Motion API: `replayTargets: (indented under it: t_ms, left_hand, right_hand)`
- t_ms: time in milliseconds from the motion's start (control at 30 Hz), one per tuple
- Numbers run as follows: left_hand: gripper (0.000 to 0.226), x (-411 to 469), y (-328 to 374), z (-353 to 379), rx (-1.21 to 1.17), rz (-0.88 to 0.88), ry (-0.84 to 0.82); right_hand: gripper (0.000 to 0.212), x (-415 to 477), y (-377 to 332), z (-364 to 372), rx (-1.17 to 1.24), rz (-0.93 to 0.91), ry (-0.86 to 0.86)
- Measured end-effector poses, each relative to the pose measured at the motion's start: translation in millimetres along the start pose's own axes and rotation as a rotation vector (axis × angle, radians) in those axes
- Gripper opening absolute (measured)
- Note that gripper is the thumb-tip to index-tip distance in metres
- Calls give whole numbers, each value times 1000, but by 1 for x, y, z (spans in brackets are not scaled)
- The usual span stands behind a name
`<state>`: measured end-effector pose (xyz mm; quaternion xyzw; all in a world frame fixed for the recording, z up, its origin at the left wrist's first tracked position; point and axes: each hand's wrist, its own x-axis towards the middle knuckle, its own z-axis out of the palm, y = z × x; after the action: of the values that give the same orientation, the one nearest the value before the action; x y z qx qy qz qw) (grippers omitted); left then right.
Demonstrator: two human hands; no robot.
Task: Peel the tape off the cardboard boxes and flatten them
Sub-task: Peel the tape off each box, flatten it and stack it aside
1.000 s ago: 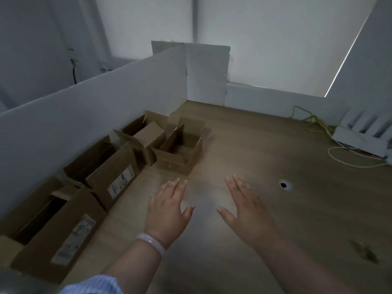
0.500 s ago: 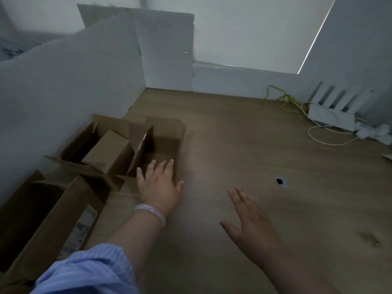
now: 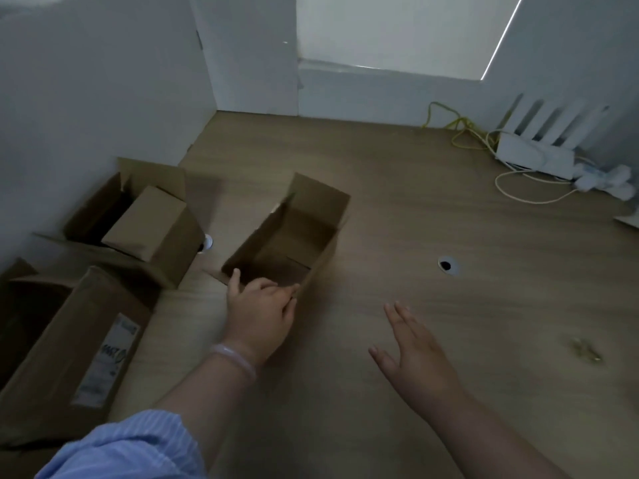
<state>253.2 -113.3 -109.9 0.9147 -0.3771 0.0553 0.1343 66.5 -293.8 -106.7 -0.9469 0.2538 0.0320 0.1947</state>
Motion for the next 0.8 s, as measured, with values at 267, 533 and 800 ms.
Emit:
replayTargets:
  t_ms: [267, 533, 800]
  left_hand:
    - [24, -82, 52, 0, -139, 296, -28]
    - [103, -126, 82, 2, -415, -367, 6]
    - [24, -112, 110, -1, -1000, -604, -29]
  right_hand:
    - [81, -40, 51, 1, 234, 219, -37]
    - [98, -57, 90, -3, 541, 410, -3]
    - [68, -54, 82, -17, 670, 180, -10]
